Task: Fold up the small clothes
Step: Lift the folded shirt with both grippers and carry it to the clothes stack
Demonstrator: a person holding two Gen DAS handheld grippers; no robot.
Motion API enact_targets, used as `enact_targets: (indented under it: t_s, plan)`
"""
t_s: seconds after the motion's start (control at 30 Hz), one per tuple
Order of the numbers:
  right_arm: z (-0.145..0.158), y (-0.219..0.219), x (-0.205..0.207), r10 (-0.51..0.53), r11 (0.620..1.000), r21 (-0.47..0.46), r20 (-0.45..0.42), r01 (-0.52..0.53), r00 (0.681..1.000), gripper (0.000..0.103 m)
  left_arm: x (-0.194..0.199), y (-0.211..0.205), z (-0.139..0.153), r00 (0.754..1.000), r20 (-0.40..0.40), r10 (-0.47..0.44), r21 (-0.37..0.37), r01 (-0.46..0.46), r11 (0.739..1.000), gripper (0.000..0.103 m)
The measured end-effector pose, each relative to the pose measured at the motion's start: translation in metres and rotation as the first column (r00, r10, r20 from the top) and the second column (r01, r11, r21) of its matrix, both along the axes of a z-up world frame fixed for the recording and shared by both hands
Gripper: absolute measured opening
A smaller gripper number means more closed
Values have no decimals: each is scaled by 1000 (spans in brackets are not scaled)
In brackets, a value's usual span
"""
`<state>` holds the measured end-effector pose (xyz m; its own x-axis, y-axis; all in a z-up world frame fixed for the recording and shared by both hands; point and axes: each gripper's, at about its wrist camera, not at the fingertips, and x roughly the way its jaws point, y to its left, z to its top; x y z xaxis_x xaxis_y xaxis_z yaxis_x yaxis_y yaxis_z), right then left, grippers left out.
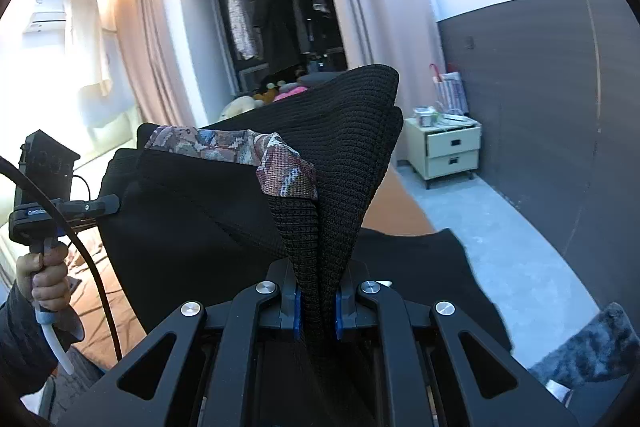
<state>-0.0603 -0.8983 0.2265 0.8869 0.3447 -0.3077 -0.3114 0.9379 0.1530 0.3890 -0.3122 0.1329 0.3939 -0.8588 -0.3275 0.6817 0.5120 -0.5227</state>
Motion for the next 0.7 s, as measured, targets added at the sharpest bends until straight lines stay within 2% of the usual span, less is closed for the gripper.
enact_targets:
  t_s: [0.4,0.7]
  plan:
    - [14,0,-11,-107,993,-48,-3,107,994,8,9,-73,-15,997,-21,-74,-21,73,997,5]
    - [4,28,12,-169,984,-61,-62,165,984,8,54,-104,-45,995,-69,-72,-11,72,997,5]
